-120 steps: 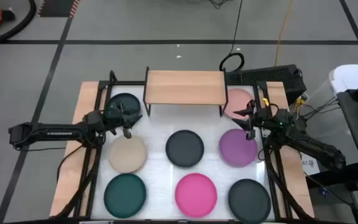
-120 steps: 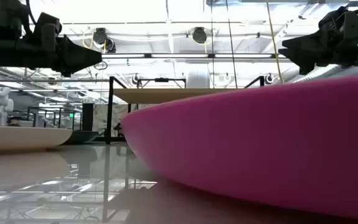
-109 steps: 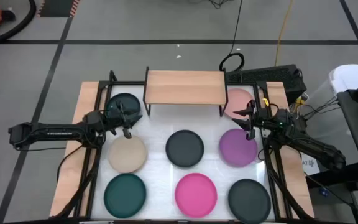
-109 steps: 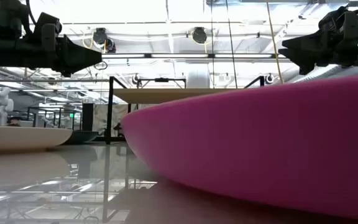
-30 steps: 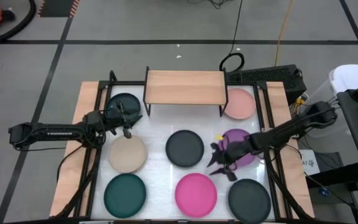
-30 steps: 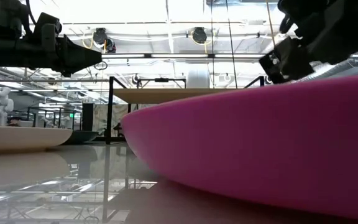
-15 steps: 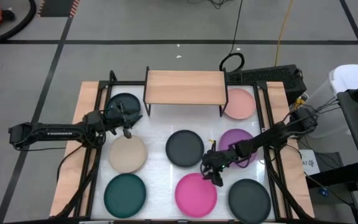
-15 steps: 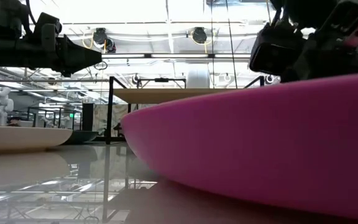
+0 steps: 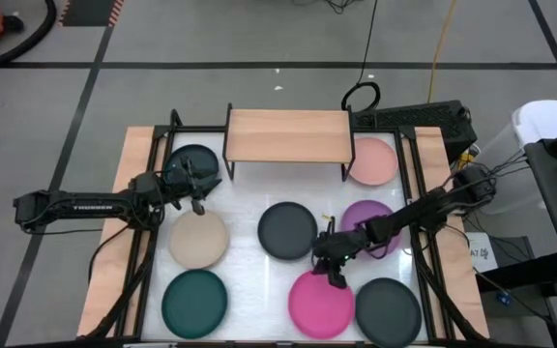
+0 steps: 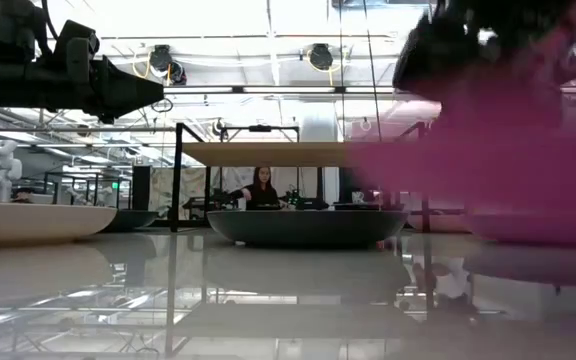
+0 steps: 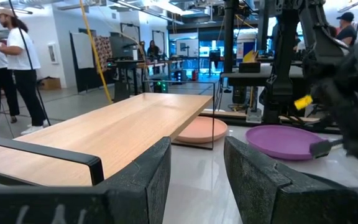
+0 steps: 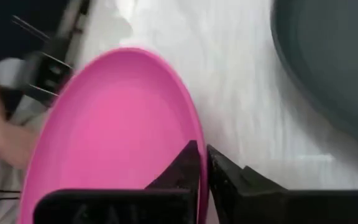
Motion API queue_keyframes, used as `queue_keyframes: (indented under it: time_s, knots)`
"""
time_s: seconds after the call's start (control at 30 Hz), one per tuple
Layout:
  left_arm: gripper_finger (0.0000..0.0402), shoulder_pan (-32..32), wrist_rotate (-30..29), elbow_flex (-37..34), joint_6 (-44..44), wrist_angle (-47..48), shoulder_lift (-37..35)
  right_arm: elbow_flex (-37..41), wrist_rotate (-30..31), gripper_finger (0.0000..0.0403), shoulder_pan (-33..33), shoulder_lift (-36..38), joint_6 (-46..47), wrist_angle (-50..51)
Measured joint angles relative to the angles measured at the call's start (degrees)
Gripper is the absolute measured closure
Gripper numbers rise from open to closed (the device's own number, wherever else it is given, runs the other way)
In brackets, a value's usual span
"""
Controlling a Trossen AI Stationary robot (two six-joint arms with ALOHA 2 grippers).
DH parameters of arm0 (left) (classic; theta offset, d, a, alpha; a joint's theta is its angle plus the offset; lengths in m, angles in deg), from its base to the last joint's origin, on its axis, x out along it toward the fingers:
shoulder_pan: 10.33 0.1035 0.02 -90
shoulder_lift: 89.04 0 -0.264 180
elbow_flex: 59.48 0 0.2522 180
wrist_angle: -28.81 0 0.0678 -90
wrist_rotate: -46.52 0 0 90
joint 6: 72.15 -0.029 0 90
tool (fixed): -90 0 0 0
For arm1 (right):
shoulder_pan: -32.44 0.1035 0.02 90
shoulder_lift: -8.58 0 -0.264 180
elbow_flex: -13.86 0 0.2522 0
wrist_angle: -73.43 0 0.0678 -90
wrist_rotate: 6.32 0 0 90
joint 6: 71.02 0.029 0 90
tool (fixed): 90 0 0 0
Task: Place and stack plates onto a shelf
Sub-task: Put the pink plate on the shelf
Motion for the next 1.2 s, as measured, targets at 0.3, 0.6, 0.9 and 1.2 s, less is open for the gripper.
queue_keyframes:
  time_s: [0.3, 0.6, 0.9, 1.2]
  knots:
    - [0.0248, 0.0, 0.0, 0.0, 0.0, 0.01, 0.01, 0.0, 3.67, 0.04, -19.02, 22.7, -4.99, -8.38]
    - [0.0248, -0.01, 0.0, 0.0, 0.0, 0.02, 0.01, -21.0, 0.11, 0.0402, -50.24, 17.22, -6.23, -3.67]
    - [0.0248, 0.0, 0.0, 0.0, 0.0, 0.02, 0.01, -45.81, -8.9, 0.0401, -57.7, -10.4, -7.27, 14.97]
    - [0.0248, 0.0, 0.0, 0.0, 0.0, 0.02, 0.0, -46.88, -10.47, 0.04, -58.94, -23.39, 1.21, 0.65]
